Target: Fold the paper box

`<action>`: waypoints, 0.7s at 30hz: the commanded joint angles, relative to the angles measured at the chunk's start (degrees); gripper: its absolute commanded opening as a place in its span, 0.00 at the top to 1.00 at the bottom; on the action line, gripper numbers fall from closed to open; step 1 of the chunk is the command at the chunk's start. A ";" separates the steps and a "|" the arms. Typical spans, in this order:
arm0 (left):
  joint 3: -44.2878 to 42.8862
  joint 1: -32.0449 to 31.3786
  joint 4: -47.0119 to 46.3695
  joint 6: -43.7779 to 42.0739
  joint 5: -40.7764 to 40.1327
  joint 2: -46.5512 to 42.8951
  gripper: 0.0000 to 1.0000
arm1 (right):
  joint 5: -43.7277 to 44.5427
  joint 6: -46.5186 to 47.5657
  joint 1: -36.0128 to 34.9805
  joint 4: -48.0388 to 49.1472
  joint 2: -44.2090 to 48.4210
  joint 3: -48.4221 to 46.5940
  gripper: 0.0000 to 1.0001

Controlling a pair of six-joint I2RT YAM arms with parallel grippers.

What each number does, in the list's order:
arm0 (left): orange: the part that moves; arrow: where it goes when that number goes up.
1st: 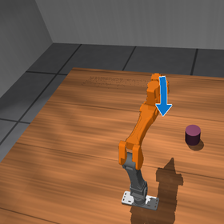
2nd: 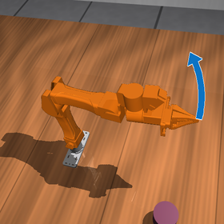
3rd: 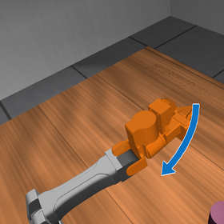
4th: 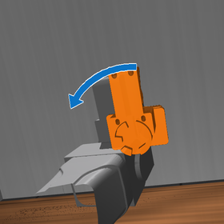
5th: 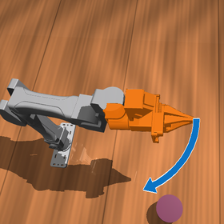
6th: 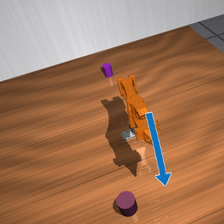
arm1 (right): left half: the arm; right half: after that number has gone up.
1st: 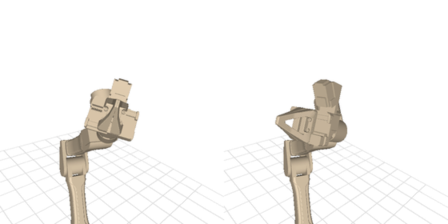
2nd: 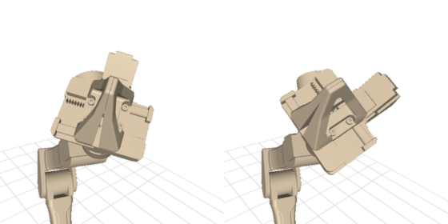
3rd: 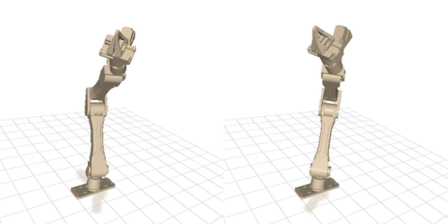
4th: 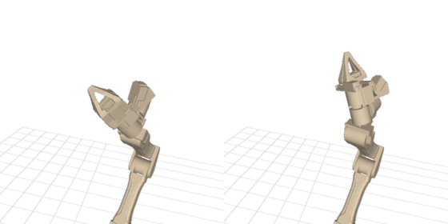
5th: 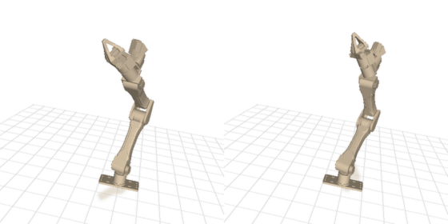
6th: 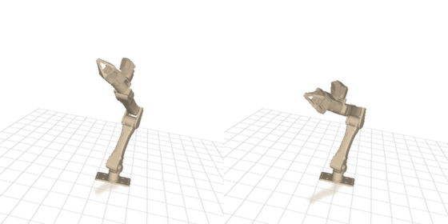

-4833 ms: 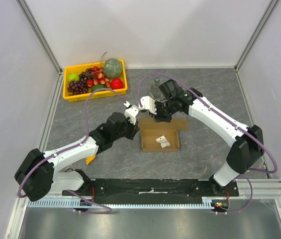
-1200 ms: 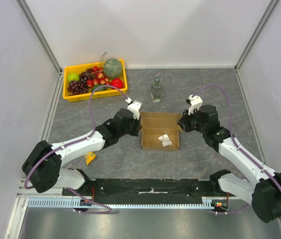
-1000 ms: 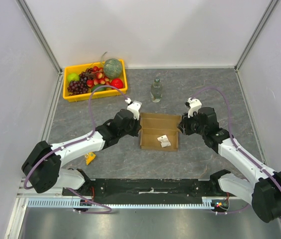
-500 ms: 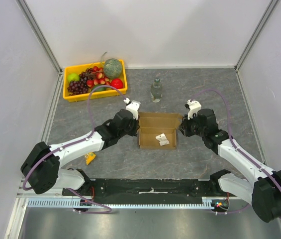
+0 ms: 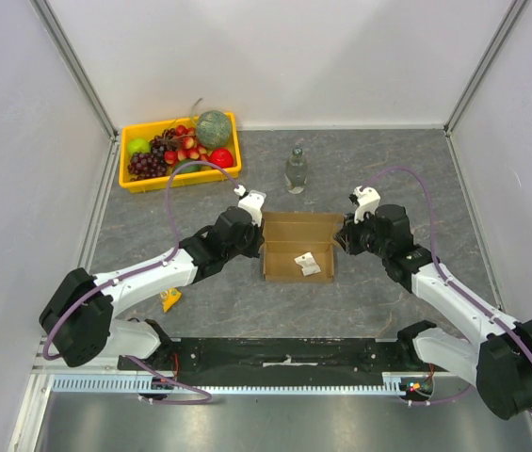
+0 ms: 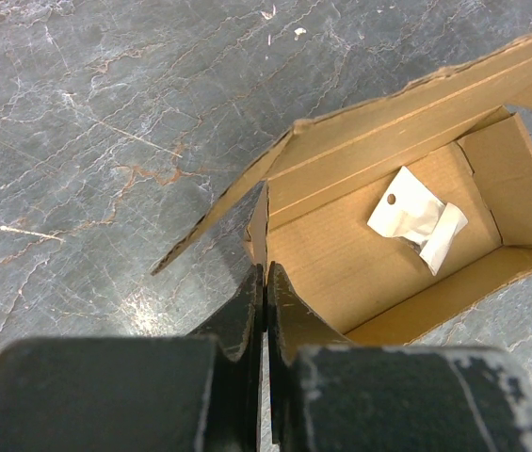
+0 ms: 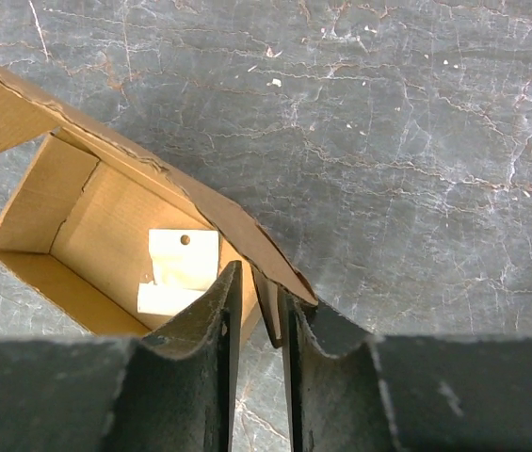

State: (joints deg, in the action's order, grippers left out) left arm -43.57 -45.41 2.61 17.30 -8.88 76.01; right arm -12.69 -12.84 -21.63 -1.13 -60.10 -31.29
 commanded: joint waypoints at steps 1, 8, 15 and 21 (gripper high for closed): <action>-2.31 -0.12 -2.00 0.63 -0.34 -0.33 0.98 | -0.85 0.89 -0.26 3.50 -1.16 -0.35 0.72; -2.83 -0.21 -2.08 0.45 -0.17 0.10 0.98 | -1.37 0.63 -0.35 4.99 -1.87 -0.44 0.83; -4.59 -0.12 -2.17 1.77 0.89 1.07 0.92 | 0.99 -2.45 -2.36 7.19 -0.99 -0.09 0.92; -6.61 -0.30 -2.43 2.91 -0.78 3.27 0.93 | 8.72 -6.14 -5.44 9.21 -1.95 -1.40 0.94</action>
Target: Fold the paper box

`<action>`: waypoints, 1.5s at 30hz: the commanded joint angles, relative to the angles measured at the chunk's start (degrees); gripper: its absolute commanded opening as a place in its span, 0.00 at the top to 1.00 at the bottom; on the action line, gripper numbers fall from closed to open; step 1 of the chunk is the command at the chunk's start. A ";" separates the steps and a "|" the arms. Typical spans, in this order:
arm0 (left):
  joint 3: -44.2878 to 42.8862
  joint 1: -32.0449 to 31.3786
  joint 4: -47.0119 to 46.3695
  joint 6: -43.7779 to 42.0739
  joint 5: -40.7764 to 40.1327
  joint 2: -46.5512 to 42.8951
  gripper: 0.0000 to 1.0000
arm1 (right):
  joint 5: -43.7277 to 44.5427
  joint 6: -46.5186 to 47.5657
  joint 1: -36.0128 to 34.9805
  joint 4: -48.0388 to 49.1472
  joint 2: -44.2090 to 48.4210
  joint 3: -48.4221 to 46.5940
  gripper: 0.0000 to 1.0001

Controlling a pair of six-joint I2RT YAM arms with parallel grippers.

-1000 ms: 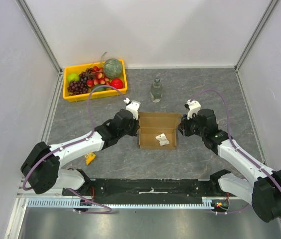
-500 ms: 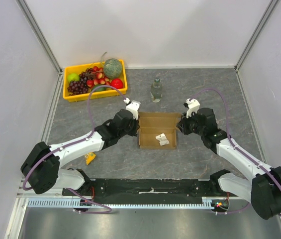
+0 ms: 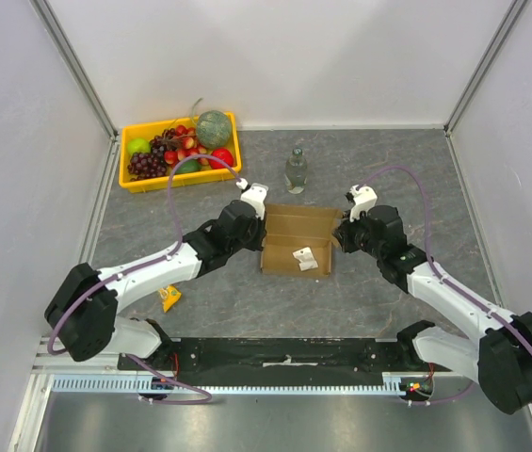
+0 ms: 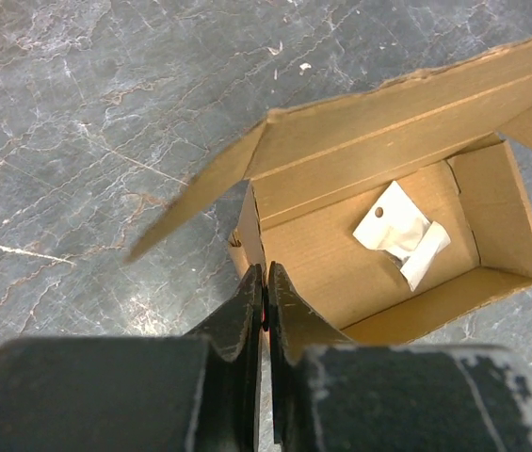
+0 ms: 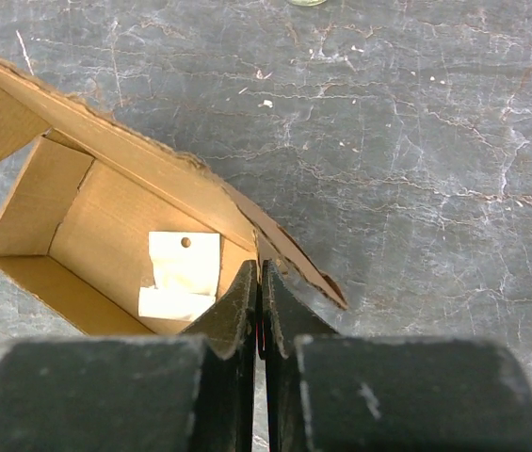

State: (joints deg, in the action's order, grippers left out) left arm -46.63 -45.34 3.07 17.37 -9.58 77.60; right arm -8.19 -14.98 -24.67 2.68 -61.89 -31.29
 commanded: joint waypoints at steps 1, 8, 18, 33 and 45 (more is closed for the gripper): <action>-3.81 -0.45 -2.90 3.02 -0.52 2.20 0.94 | 5.27 -4.44 -3.19 5.67 -0.86 -1.84 0.94; -4.08 -1.24 -2.90 4.78 -3.77 3.26 0.98 | 15.91 -8.04 -9.16 6.99 -3.94 -3.96 0.94; -3.11 -1.68 -4.83 5.75 -6.24 2.20 0.98 | 30.32 -12.44 -13.57 10.15 -2.54 -3.08 0.94; 1.72 -3.61 -8.43 8.47 -7.64 1.67 0.98 | 40.97 -18.33 -17.96 18.24 -4.73 1.14 0.96; 5.76 -6.95 -12.56 11.02 -11.42 1.15 0.98 | 42.02 -16.84 -20.24 24.48 -1.75 9.92 0.96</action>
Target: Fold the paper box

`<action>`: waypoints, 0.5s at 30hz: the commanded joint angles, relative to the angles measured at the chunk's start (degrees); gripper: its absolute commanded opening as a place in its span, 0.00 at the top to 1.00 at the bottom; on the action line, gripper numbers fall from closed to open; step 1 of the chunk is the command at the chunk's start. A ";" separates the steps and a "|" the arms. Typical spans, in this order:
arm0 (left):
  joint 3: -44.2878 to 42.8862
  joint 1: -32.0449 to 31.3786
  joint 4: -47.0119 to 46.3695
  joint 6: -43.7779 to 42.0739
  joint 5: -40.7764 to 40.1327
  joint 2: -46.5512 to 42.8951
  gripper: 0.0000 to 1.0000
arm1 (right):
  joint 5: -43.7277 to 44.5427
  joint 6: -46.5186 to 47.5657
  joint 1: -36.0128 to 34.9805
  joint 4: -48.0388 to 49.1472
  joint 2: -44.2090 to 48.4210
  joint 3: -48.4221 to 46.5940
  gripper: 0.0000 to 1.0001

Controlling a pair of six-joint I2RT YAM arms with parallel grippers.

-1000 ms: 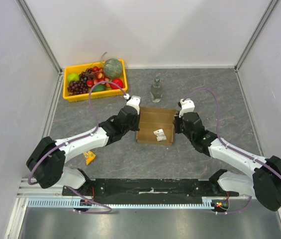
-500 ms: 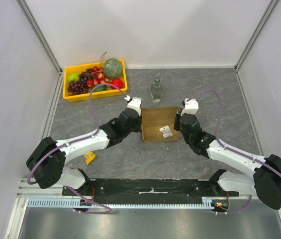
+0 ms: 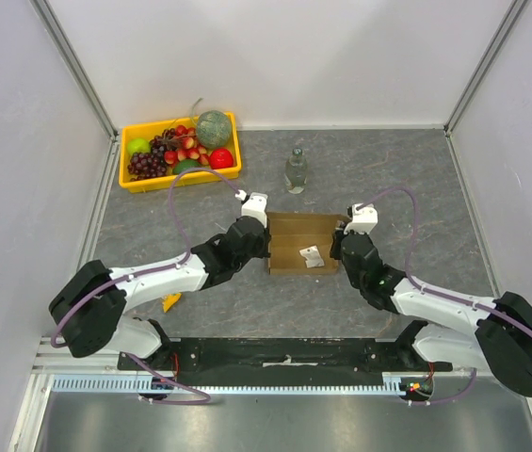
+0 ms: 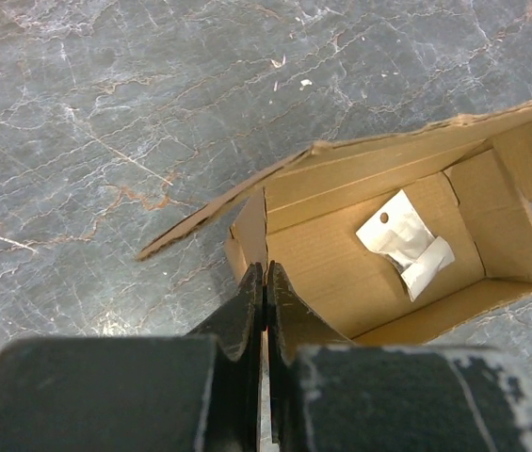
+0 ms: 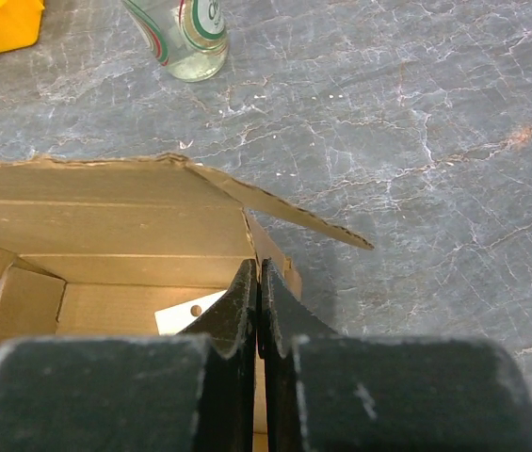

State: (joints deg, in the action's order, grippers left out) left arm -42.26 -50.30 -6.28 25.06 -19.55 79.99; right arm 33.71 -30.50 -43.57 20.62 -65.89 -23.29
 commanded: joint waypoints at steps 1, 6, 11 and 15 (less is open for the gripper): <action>1.74 -2.51 -3.38 3.68 -2.06 -1.32 0.98 | 0.30 -1.40 -1.51 6.80 2.60 2.54 0.96; 3.67 -4.45 -4.26 5.26 -4.26 -1.76 0.98 | 0.91 -1.58 -2.74 8.47 4.19 5.53 0.97; 4.82 -5.94 -4.26 6.67 -6.11 -1.94 0.98 | 2.32 -1.84 -4.50 9.17 5.15 7.38 0.98; 5.43 -6.73 -4.26 7.63 -6.64 -2.03 0.98 | 3.46 -2.46 -5.82 9.09 5.42 8.17 0.98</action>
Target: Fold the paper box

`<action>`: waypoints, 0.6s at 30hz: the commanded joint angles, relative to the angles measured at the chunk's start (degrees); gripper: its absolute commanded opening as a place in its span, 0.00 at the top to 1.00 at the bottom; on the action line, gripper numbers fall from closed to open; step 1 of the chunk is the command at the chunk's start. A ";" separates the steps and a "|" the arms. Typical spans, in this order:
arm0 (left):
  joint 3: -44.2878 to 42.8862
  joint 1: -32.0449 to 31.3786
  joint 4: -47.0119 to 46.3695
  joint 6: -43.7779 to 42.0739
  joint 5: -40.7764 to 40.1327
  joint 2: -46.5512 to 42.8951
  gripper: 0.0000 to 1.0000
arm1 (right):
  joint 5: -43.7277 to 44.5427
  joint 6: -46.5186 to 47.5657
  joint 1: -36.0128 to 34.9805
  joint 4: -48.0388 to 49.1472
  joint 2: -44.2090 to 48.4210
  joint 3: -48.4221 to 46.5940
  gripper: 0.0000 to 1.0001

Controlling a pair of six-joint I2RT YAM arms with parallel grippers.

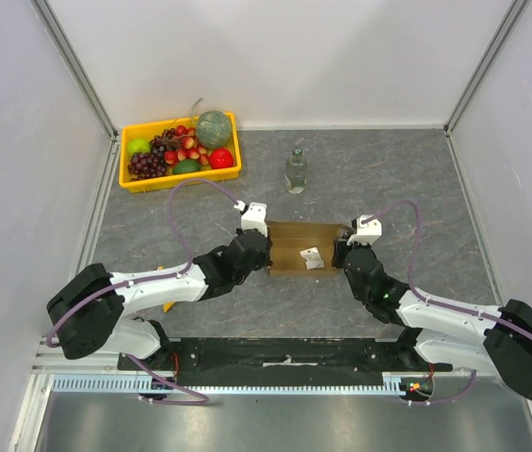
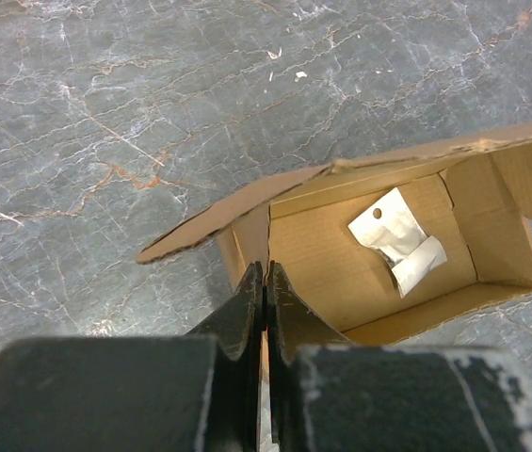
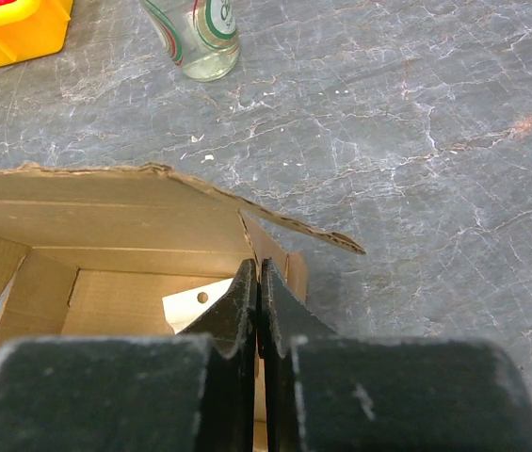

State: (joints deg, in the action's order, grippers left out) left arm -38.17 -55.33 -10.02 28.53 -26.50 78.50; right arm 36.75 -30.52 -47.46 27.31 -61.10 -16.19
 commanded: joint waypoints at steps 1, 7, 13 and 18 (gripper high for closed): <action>1.52 -1.88 -0.53 4.34 0.14 -0.54 0.98 | 0.43 -2.44 -2.28 2.40 0.55 1.33 0.98; 3.01 -2.85 -0.53 5.92 -0.66 -0.28 0.98 | 2.53 -3.05 -4.48 2.22 1.07 2.82 0.98; 4.33 -3.55 -0.61 7.06 -1.36 -0.36 0.98 | 4.11 -3.84 -6.32 1.87 1.42 4.32 0.97; 6.09 -3.99 -0.61 8.11 -1.97 -0.89 0.98 | 5.08 -4.46 -7.64 0.20 2.48 5.11 0.94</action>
State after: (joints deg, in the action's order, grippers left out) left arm -34.24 -58.19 -11.92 32.82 -28.56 78.24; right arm 42.76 -31.97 -53.36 29.67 -59.35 -12.64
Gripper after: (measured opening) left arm 0.032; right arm 0.046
